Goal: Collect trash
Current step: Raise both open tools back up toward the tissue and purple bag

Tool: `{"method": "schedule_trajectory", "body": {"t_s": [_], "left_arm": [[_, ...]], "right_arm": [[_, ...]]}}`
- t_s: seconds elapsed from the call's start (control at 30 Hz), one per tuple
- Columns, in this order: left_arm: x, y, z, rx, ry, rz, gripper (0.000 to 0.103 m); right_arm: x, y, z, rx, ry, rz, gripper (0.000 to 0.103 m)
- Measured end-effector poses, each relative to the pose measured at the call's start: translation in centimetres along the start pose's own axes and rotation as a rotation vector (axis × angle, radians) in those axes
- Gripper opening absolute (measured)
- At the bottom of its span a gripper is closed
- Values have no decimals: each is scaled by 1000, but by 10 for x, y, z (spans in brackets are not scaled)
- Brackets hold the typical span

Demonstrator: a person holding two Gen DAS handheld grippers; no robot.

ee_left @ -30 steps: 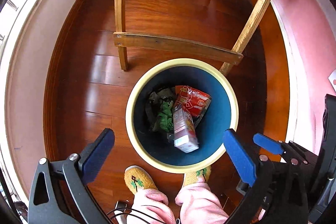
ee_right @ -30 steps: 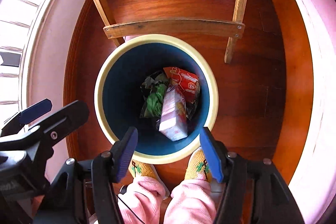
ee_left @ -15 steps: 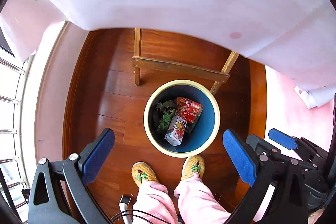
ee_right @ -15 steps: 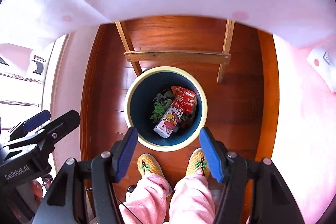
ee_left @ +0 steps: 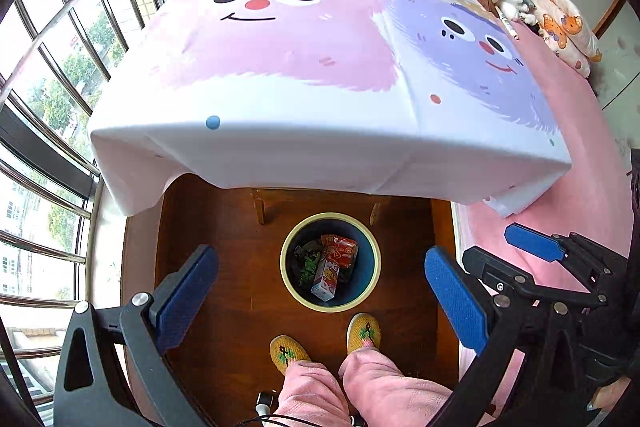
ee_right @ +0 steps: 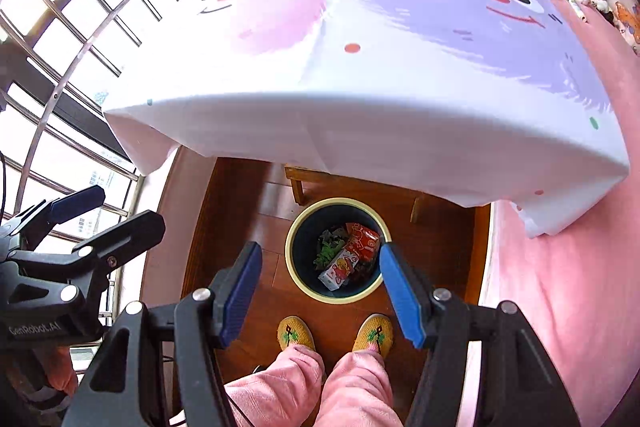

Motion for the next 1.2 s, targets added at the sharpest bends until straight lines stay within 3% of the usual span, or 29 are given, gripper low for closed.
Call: {"method": "schedule_trajectory", "body": {"t_s": [0.33,0.53,0.7,0.77,0.9,0.97,1.2], "left_arm": [[90,-1,-72,-93,-162,45,102],[115,0,-110,-101,-208,70,102],[112,-6,-134,-90,-206,82,101],[108,-12,-145,-102,-202,85,92],[94,-28,-173,-132,-217,22,90],[85,-37,-192,-135,-226,4,90],[46,-77,-286,-96,-242,-31,90]], "right_arm": [[84,10,-44,-39,-208,75,61],[119,0,-72,-106,-336,108,61],[132,-16,-94,-136,-391,124,61],[133,-26,-106,-146,-405,126,61],[128,-50,-136,-162,-423,124,66],[123,-66,-157,-162,-430,120,76],[86,-133,-258,-156,-426,50,86]]}}
Point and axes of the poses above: each gripper's, at about its wrist camera, not at the fingertips, and x roughly against the way its jaws point, y to its left, z to its underside, the point moved 4 cm from there along -x, roughly the way its jaws point, and after that the axes turned 1 degree about -y, right-handed, at the moved point
